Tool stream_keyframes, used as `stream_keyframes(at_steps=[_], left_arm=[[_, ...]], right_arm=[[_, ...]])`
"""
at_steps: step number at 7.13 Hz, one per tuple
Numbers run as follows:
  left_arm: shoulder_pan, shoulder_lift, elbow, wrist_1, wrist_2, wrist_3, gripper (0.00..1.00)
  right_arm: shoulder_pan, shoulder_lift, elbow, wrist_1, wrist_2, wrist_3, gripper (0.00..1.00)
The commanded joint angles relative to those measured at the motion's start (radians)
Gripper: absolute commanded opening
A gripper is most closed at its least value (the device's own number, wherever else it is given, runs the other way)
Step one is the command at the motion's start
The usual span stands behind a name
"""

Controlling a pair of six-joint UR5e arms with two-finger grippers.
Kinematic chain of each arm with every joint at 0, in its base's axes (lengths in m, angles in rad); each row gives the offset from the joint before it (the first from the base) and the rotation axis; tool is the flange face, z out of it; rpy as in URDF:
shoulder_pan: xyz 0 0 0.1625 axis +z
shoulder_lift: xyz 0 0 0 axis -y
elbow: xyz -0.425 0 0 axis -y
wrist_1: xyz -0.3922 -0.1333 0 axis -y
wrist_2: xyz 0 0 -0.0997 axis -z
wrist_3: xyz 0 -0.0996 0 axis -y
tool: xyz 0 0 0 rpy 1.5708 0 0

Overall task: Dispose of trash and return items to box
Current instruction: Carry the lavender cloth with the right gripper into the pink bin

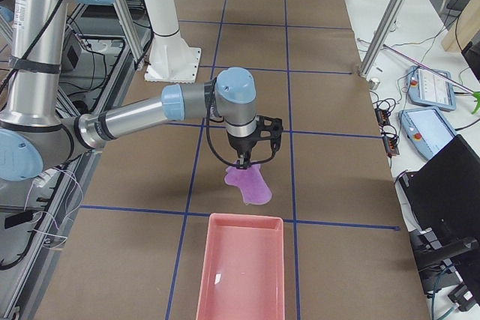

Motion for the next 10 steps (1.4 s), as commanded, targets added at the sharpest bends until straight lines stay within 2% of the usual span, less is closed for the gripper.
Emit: stream_keyframes(at_steps=[1, 3, 6, 7, 8, 9, 10], left_arm=[[0.003, -0.001, 0.013, -0.001, 0.000, 0.003, 0.98], [0.003, -0.001, 0.008, -0.001, 0.000, 0.003, 0.98], [0.001, 0.000, 0.008, -0.002, 0.000, 0.003, 0.98], [0.001, 0.000, 0.011, -0.013, 0.002, 0.003, 0.98], [0.001, 0.000, 0.010, -0.013, 0.015, 0.003, 0.98], [0.001, 0.000, 0.008, -0.013, 0.017, 0.002, 0.98], [0.000, 0.002, 0.010, -0.015, 0.017, 0.006, 0.98]], right_arm=[[0.081, 0.002, -0.155, -0.014, -0.034, -0.247, 0.00], [0.087, 0.000, -0.230, 0.049, -0.095, -0.282, 0.00], [0.096, 0.003, -0.456, 0.289, -0.103, -0.294, 0.00], [0.098, 0.056, -0.525, 0.317, -0.098, -0.296, 0.00], [0.098, 0.074, -0.544, 0.317, -0.100, -0.291, 0.61], [0.098, 0.072, -0.539, 0.317, -0.094, -0.280, 1.00], [0.104, 0.081, -0.515, 0.317, -0.080, -0.279, 1.00]])
